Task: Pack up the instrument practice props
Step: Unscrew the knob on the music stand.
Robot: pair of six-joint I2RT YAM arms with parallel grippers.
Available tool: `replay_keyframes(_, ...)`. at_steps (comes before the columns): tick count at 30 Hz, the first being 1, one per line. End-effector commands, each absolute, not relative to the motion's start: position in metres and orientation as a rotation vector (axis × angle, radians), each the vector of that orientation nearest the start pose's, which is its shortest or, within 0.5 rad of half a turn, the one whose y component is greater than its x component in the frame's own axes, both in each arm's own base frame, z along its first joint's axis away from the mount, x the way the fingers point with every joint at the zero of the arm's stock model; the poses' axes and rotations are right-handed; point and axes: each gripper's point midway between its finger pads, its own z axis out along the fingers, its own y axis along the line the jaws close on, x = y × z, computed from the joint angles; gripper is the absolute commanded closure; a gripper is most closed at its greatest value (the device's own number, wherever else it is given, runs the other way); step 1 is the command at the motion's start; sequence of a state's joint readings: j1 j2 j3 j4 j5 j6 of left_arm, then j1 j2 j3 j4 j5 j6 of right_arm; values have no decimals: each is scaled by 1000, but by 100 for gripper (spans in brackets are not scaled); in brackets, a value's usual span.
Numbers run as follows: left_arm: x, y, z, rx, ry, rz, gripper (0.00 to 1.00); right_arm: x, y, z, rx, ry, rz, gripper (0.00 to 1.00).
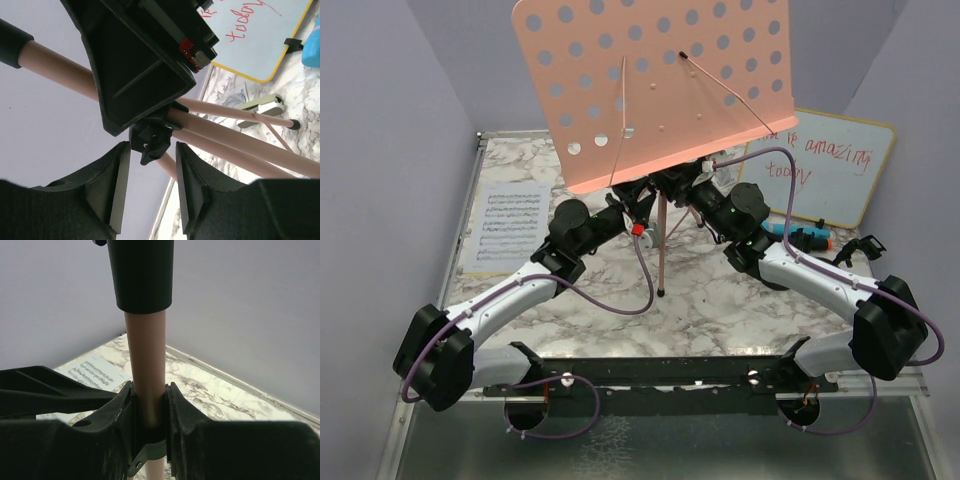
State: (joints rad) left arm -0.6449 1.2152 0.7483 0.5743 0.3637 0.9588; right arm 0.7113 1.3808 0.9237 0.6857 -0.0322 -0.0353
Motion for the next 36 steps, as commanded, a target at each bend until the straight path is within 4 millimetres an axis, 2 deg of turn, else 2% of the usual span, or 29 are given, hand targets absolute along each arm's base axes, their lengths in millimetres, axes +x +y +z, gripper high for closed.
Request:
replay_keyframes(1, 327, -282, 324, 1240, 748, 57, 56, 343, 320, 254, -710, 1463, 576, 100)
replay_keyframes(8, 327, -282, 315, 1258, 809, 32, 72, 344, 319, 253, -708, 1466, 565, 100)
replay_keyframes(16, 325, -275, 302, 1143, 1043, -134, 88, 345, 319, 252, -707, 1473, 564, 99)
replay_keyframes(20, 325, -273, 298, 956, 1244, -305, 89, 348, 320, 250, -705, 1488, 556, 100)
replay_keyframes(24, 322, -275, 284, 712, 1456, -526, 88, 349, 319, 249, -698, 1496, 551, 100)
replay_keyframes(29, 312, -287, 260, 415, 1670, -823, 88, 351, 320, 247, -689, 1507, 553, 100)
replay_keyframes(36, 306, -306, 238, 86, 1855, -1111, 88, 353, 319, 247, -680, 1519, 545, 100)
